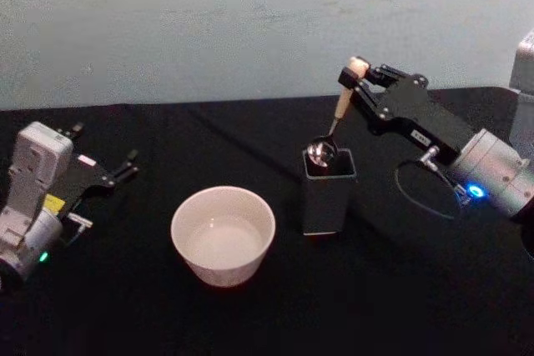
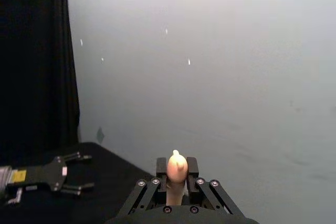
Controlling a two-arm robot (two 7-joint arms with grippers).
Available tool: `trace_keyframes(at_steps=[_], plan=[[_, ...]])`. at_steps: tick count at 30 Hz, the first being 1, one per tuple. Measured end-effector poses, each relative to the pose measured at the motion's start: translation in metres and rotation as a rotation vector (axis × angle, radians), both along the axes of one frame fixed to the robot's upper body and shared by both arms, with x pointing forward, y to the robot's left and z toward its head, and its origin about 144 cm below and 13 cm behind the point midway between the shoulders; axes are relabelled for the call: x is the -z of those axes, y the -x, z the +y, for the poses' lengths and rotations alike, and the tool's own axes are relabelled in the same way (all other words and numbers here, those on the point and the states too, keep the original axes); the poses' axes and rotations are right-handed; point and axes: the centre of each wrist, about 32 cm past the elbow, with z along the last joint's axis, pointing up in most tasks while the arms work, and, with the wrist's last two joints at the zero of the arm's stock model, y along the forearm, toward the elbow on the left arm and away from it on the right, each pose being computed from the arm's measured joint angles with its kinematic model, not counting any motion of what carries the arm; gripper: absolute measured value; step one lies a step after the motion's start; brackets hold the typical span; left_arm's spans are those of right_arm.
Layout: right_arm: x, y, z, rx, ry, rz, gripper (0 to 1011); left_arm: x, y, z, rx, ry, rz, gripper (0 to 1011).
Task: Pick up the stirring spoon with one hand, stir inside the cup, then place it back in its original position.
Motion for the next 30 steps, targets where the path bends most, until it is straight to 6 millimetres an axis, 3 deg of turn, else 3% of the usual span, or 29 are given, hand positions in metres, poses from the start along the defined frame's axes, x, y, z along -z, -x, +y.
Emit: trace_keyframes(at_steps=[14,30], plan=[[-0.015,-0.01,0.015,-0.033,-0.045,-0.048,214,0.0,0.0,0.0,0.0,0.0,0.0,1001],[-0.007,-0.014,0.04,-0.14,-0.035,0.0,214,0.0,0.0,0.0,0.0,0.0,0.0,1001]])
